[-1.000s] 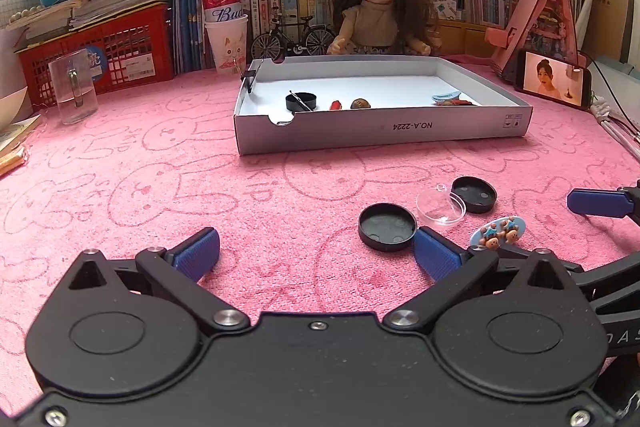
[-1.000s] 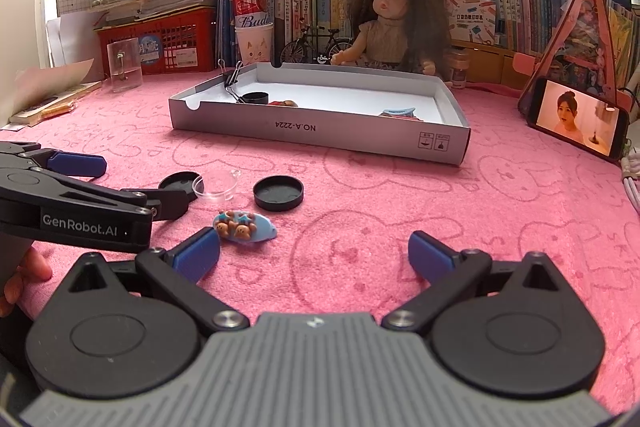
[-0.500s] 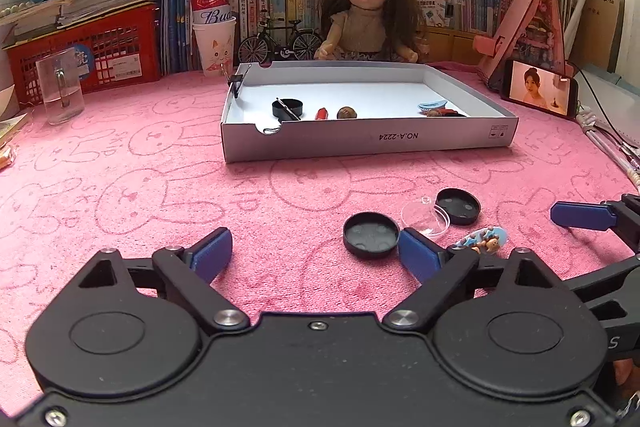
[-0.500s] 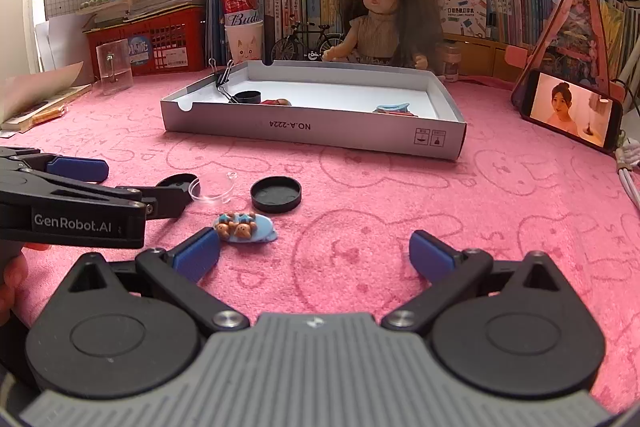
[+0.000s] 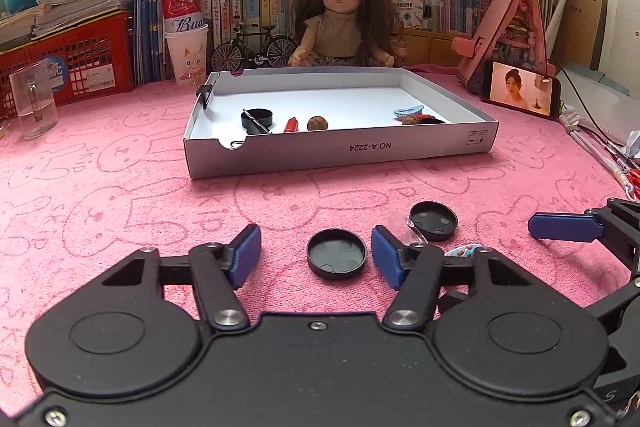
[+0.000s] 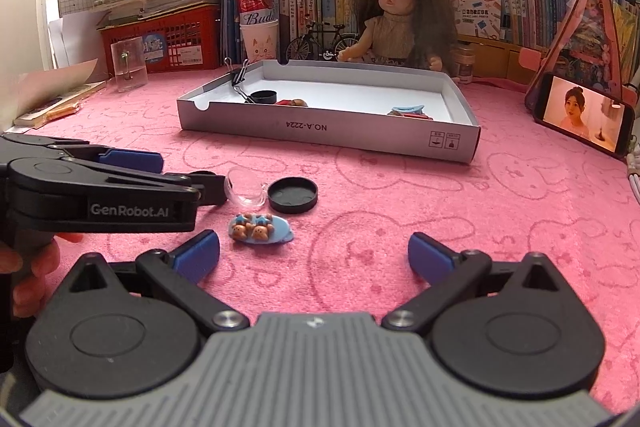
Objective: Organize rigid objects
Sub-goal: 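Close the left tool on the black lid while the right tool closes on the beaded clip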
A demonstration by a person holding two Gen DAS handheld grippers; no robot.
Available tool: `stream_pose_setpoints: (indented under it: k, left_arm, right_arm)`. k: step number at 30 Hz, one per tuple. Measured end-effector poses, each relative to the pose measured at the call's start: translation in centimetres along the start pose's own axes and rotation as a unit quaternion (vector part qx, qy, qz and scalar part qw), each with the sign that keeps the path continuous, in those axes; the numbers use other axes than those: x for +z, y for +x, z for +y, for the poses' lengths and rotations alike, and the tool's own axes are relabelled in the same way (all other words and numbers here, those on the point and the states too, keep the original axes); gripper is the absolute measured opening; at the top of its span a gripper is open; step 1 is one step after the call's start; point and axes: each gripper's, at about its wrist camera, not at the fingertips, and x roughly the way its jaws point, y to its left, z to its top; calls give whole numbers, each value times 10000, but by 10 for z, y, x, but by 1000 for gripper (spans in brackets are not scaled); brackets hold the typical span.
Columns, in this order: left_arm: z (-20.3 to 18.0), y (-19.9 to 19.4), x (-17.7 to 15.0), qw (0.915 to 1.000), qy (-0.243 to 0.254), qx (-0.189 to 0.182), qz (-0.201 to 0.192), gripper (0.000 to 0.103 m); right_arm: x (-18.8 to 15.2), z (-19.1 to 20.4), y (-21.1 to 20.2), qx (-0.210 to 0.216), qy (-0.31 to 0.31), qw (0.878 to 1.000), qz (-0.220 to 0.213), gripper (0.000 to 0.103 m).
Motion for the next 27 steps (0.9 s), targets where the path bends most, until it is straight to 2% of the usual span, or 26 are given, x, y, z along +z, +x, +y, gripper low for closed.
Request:
stream_pose_setpoints:
  k: [2, 4, 9, 12, 18, 23, 27]
  left_arm:
    - [1, -1, 1, 10000, -12, -37, -3, 37]
    - [2, -3, 1, 10000, -28, -76, 10, 30]
    - [4, -8, 2, 10000, 3, -33, -51, 30]
    - [5, -12, 2, 10000, -9, -17, -85, 30]
    - [8, -15, 3, 9999, -75, 29, -112, 30]
    - [9, -15, 3, 9999, -110, 55, -99, 30]
    - [9, -16, 3, 9998, -147, 73, -103, 30]
  right_arm:
    - [1, 4, -1, 59, -91, 9999, -32, 103]
    - [1, 7, -1, 79, -159, 9998, -66, 101]
    - [5, 16, -2, 78, -301, 9993, -222, 94]
    - [6, 21, -4, 63, -371, 9988, -327, 86]
    - [5, 27, -9, 55, -435, 9981, -433, 60]
    - [3, 30, -16, 45, -440, 9973, -585, 34]
    - [1, 32, -17, 152, -502, 9972, -540, 30]
